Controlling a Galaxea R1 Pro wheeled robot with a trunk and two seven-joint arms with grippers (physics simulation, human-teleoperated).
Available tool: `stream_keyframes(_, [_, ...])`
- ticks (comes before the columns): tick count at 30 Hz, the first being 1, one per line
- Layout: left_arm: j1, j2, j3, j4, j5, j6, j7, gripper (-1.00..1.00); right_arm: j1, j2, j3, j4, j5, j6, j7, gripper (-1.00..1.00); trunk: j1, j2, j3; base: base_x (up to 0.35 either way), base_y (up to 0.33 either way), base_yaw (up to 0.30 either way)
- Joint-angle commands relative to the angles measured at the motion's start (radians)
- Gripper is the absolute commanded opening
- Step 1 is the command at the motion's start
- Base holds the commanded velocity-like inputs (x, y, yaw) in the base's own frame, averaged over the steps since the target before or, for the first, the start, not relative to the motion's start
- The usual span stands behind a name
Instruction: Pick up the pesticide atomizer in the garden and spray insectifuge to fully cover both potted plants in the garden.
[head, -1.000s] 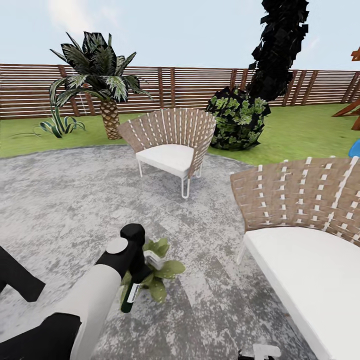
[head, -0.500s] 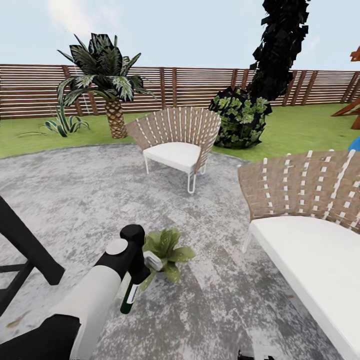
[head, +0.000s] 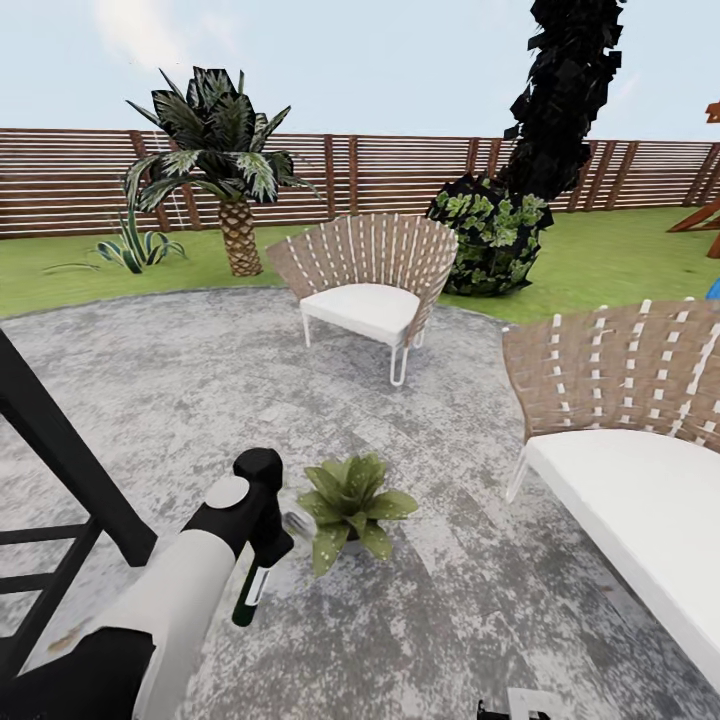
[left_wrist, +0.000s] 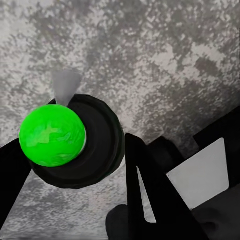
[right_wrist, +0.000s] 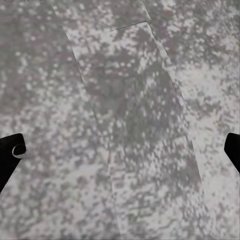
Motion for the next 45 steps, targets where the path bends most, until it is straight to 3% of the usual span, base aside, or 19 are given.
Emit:
stream_keyframes(1, [-0.002,0.010,-0.001,-0.001,-0.010,0.011,-0.011,-1.00,-0.001,0.000,0.006,0.001,-0.005,-0.003,-0.004,1.00,0.000,0.000,-0.001,0.000,0.006,0.000])
stream_keyframes(4, [-0.014,0.027,-0.003,0.004,-0.009,0.004,-0.011,-1.00,-0.001,0.000,0.006,0.001,-0.005,-0.003,-0.004,1.00,0.000,0.000,-0.001,0.005,0.002,0.000])
stream_keyframes(8, [-0.070,0.027,-0.009,0.018,-0.008,-0.001,-0.011,-1.00,-0.001,0.000,0.007,0.001,-0.004,-0.004,-0.004,1.00,0.000,0.000,-0.001,0.164,0.014,0.000])
stream_keyframes(11, [-0.082,0.024,-0.013,0.019,-0.010,-0.003,-0.011,-1.00,-0.001,0.000,0.007,0.001,-0.004,-0.004,-0.004,1.00,0.000,0.000,-0.001,0.299,0.107,0.000])
stream_keyframes(19, [-0.066,0.034,-0.017,0.019,-0.011,-0.003,-0.011,-1.00,-0.001,0.000,0.007,0.001,-0.004,-0.004,-0.004,1.00,0.000,0.000,-0.001,0.154,0.080,0.000])
stream_keyframes(22, [-0.064,0.037,-0.015,0.019,-0.028,-0.005,-0.011,-1.00,-0.001,0.000,0.007,0.001,-0.004,-0.005,-0.004,1.00,0.000,0.000,-0.001,0.004,0.002,0.000])
stream_keyframes(32, [-0.073,0.027,-0.014,0.018,-0.041,-0.006,-0.011,-1.00,-0.001,0.000,0.007,0.001,-0.006,-0.005,-0.004,1.00,0.000,0.000,-0.001,0.231,0.000,-0.027])
stream_keyframes(43, [-0.082,0.026,-0.016,0.019,-0.042,-0.104,-0.011,-1.00,-0.001,0.000,0.007,0.001,-0.006,-0.005,-0.004,1.00,0.000,0.000,-0.001,0.298,0.000,-0.142])
stream_keyframes(45, [-0.081,0.027,-0.033,0.020,-0.042,-0.109,-0.011,-1.00,-0.001,0.000,0.007,0.001,-0.006,-0.005,-0.004,1.00,0.000,0.000,-0.001,0.070,0.000,-0.002])
